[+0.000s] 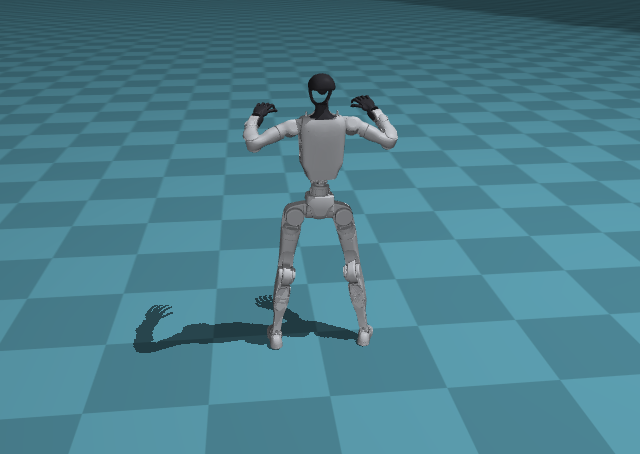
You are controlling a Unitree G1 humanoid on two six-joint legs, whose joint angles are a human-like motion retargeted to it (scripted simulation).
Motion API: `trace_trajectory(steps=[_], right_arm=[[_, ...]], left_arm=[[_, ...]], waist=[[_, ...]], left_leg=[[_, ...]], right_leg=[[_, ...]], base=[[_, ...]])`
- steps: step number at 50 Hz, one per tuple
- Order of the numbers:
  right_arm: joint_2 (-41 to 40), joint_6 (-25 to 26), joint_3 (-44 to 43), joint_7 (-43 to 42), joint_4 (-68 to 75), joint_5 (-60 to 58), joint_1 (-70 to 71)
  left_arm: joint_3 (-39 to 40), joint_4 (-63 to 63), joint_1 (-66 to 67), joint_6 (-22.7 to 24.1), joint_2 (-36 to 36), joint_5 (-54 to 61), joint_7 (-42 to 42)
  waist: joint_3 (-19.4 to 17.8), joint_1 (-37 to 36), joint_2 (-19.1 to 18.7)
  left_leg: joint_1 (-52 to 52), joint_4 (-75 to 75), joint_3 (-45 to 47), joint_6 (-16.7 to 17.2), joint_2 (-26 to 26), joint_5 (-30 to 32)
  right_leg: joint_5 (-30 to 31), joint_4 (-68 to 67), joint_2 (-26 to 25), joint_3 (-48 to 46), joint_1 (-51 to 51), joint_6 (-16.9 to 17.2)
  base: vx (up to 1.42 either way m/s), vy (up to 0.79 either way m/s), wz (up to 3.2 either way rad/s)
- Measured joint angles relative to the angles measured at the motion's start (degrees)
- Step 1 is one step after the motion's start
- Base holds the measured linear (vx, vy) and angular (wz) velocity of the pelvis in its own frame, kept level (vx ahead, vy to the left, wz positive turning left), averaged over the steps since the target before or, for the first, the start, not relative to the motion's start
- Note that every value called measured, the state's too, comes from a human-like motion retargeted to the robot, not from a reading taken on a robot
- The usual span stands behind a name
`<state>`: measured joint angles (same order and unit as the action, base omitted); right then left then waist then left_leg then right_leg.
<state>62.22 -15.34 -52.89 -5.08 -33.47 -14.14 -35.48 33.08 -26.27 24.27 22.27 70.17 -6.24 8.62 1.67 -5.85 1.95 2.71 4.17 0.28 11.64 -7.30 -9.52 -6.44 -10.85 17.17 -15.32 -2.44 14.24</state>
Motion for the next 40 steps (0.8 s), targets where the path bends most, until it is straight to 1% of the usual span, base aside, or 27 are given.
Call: trace_trajectory(steps=[5,10,25,40], right_arm=[[0.1,0.6,-1.7,2.8,-0.4,1.4,-1.3],[-1.0,1.0,-2.2,4.1,-0.3,1.9,-1.7],[-3.8,1.5,1.5,5.9,0.1,1.6,0.8],[-4.8,1.7,1.8,6.5,0.5,1.8,0.5]], left_arm=[[2.3,-0.3,2.5,-0.3,0.7,1.8,-3.3],[2.6,-0.1,2.3,-0.6,0.1,2.2,-4.5],[1.5,1.6,1.7,-1.5,-3.7,1.6,-5.8],[1.4,1.5,1.8,-2.0,-5.0,1.3,-6.3]], waist=[[1.8,0.7,-0.3],[2.7,1.2,-0.4],[3.4,0.6,0.6],[3.3,1.8,1.1]], left_leg=[[0.8,-2.6,0.3,0.0,-0.1,0.7],[0.7,-2.9,0.3,-0.1,0.2,0.6],[1.1,-1.9,2.5,-0.6,-0.3,-0.2],[1.7,-1.5,3.3,-0.8,-1.0,-0.3]], right_leg=[[0.9,2.7,-0.4,-0.6,-0.9,0.5],[1.3,3.9,-0.3,-1.0,-1.3,0.7],[1.7,5.2,-0.9,0.6,-1.3,0.8],[1.3,5.3,-1.6,1.1,-1.8,0.8]], base=[[0.04,0.01,0.01],[0.0,0.0,0.0],[0.0,0.0,0.0],[0.0,0.0,0.0]])
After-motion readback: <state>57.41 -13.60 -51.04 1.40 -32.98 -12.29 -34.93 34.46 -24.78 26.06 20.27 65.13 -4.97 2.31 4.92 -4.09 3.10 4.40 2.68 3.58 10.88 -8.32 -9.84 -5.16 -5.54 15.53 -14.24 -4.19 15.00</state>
